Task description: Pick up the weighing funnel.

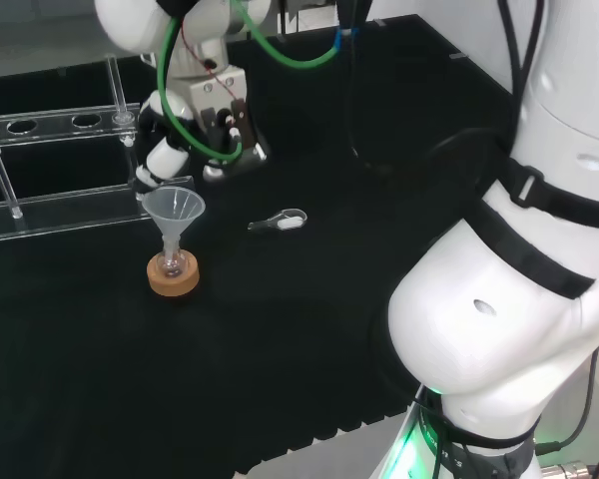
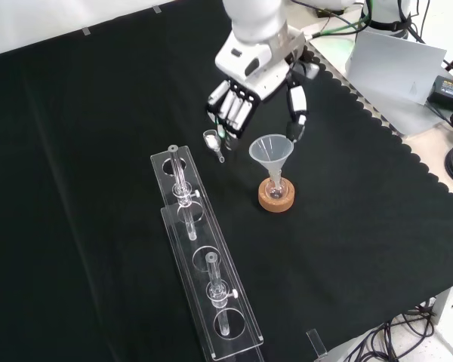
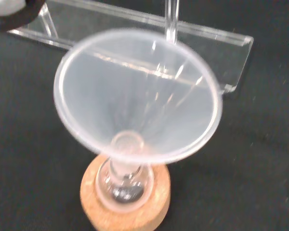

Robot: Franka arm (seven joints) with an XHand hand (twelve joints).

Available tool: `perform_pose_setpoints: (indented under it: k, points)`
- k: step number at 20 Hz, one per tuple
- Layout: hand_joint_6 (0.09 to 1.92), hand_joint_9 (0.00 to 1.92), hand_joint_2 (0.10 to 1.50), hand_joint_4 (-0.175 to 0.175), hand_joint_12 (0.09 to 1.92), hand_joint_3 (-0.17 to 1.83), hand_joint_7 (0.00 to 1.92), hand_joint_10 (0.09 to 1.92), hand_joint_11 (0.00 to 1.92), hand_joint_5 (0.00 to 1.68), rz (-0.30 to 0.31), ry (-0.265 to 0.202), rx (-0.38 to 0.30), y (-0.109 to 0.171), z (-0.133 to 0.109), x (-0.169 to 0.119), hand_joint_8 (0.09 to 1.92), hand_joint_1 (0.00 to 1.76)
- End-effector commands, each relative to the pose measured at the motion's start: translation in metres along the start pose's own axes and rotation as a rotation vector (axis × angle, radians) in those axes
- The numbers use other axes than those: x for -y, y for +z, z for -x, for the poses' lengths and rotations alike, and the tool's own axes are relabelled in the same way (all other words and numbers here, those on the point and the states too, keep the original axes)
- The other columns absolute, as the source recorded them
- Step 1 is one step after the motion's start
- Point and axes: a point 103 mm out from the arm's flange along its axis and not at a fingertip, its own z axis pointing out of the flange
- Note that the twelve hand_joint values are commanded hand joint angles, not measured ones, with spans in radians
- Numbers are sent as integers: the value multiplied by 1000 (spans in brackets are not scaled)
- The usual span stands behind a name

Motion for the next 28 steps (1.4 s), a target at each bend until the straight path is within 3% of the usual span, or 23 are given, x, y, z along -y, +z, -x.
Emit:
perform_pose_setpoints:
  k: [1,6,10,16,21,28]
  points:
    - [87,482,572,-17,1464,384,628,639,0,478,95,-3,22,-35,19,8,527,574]
    - [87,466,583,-18,1465,332,596,649,0,453,141,2,31,-57,34,15,531,506]
    - [87,302,617,-17,1401,175,377,689,0,295,158,30,59,-70,59,21,526,356]
    - [87,91,667,-11,1250,90,222,750,0,181,134,83,100,-79,100,28,536,353]
    - [87,4,678,-10,1128,62,147,755,0,121,89,122,142,-64,120,31,530,354]
    - [87,17,674,-11,1114,54,149,764,0,108,3,148,200,-15,130,30,534,378]
